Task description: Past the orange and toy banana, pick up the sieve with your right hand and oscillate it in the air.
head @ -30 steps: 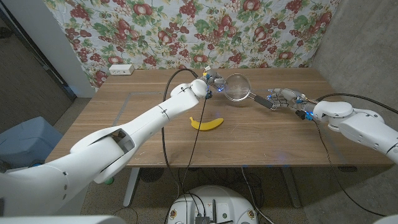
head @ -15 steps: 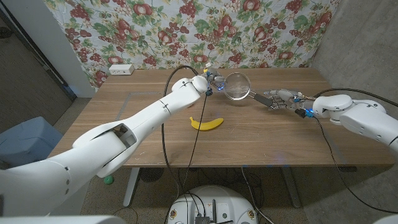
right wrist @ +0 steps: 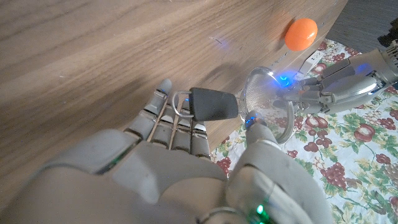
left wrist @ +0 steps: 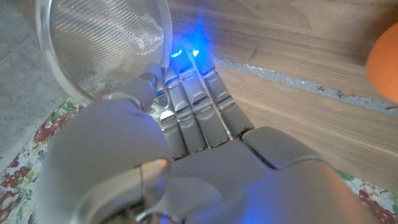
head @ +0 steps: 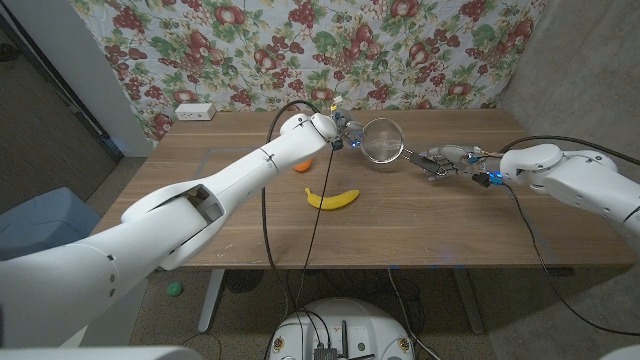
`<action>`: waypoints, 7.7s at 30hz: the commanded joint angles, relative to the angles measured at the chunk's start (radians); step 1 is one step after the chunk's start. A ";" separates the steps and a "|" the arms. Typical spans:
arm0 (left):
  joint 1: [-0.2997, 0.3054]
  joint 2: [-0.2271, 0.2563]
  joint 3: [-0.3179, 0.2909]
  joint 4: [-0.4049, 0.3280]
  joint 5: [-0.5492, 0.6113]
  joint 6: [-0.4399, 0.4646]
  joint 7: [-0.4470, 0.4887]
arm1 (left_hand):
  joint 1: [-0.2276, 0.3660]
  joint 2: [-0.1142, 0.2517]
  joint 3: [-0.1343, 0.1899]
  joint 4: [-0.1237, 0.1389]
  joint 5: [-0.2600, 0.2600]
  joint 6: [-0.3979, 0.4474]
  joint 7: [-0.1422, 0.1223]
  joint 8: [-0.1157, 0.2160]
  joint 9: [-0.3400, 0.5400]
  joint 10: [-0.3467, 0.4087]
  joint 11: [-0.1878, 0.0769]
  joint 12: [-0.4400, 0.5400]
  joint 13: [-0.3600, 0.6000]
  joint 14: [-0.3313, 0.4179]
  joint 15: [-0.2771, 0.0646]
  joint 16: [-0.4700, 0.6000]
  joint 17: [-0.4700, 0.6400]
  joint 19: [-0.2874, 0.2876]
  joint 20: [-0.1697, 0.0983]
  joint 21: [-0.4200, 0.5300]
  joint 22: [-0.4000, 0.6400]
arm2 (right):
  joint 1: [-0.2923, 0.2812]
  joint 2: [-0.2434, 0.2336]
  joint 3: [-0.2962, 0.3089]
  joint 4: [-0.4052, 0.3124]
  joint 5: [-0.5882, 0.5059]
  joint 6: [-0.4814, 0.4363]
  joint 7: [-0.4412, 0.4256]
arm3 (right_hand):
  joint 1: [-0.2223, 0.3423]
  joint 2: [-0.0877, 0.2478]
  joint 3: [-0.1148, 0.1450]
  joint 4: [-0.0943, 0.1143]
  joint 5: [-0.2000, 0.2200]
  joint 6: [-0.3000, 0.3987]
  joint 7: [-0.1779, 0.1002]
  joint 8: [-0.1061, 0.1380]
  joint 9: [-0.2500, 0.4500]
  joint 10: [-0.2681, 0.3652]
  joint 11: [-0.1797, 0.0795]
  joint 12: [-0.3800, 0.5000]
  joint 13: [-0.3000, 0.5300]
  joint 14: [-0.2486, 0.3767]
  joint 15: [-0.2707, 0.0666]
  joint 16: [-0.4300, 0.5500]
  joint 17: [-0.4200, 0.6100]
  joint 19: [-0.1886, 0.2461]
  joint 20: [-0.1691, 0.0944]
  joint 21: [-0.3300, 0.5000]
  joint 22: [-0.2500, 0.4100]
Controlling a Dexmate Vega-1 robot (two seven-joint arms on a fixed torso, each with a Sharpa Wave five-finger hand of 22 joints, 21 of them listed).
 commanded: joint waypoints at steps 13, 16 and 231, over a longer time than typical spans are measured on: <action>-0.075 -0.027 0.046 0.073 -0.026 0.016 -0.072 | 0.046 0.050 -0.005 0.003 0.006 0.104 0.100 -0.009 0.005 0.060 -0.049 -0.006 -0.001 0.035 -0.054 -0.001 0.002 -0.011 -0.039 0.017 0.003 | 0.117 0.019 -0.091 -0.001 -0.070 -0.101 0.092 | 0.106 0.014 0.012 0.007 -0.010 0.058 -0.022 0.026 0.005 0.098 -0.026 0.032 0.018 0.206 -0.062 0.127 0.056 0.139 -0.033 0.032 0.017; -0.077 -0.027 0.047 0.076 -0.027 0.011 -0.075 | 0.046 0.050 -0.005 0.003 0.006 0.105 0.100 -0.010 0.005 0.061 -0.051 -0.007 -0.001 0.034 -0.053 -0.003 0.001 -0.012 -0.039 0.019 0.002 | 0.117 0.024 -0.088 0.008 -0.064 -0.091 0.098 | 0.112 0.037 -0.003 0.023 -0.039 0.112 -0.023 0.038 0.007 0.180 -0.017 0.066 0.040 0.284 -0.090 0.199 0.111 0.173 -0.052 0.056 0.025; 0.532 0.098 -0.435 -0.034 -0.272 -1.074 0.163 | -0.668 0.053 -0.220 0.069 -0.008 -0.931 -0.070 -0.044 -0.028 -1.171 0.074 -0.097 -0.007 -1.114 0.154 -0.222 -0.024 -0.720 0.137 -0.272 -0.087 | 0.130 0.306 0.105 0.619 0.345 0.308 0.619 | 0.422 0.049 0.122 0.149 -0.003 0.625 0.005 0.123 0.402 0.711 -0.171 0.818 0.723 0.630 -0.232 1.200 0.882 0.197 -0.194 0.794 0.015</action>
